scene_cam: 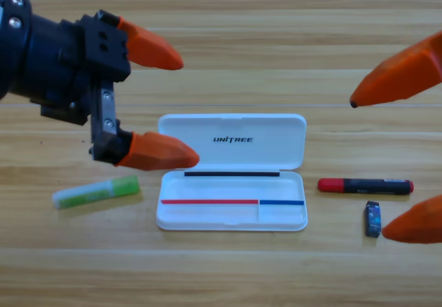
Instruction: Clean up eraser and pencils
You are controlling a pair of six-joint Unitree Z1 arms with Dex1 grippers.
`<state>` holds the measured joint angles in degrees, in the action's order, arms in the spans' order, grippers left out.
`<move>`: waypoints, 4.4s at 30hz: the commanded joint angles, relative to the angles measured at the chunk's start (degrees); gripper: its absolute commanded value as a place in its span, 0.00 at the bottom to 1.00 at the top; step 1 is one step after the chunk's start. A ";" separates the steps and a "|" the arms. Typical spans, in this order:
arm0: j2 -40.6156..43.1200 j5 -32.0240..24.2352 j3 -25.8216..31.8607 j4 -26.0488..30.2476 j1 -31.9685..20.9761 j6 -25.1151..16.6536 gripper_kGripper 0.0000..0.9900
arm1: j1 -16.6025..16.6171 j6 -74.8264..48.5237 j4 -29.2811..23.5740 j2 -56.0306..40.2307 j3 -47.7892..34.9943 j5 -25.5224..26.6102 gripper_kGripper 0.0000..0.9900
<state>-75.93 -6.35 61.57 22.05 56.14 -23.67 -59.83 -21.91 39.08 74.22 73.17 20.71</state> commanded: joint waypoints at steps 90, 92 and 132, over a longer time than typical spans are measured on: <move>-36.92 6.70 0.05 8.27 -24.85 -19.74 0.97 | 19.48 70.69 8.38 49.09 2.59 -19.66 0.76; -37.27 6.61 -0.31 7.83 -24.76 -19.57 0.97 | 19.48 70.60 8.29 49.35 2.32 -19.66 0.69; -26.82 9.42 8.66 21.10 -20.72 -23.17 0.00 | 4.89 -10.44 36.95 59.37 42.14 -15.62 0.00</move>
<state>-104.44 2.57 69.36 41.05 31.86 -46.55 -52.24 -31.81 75.04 127.80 113.46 7.30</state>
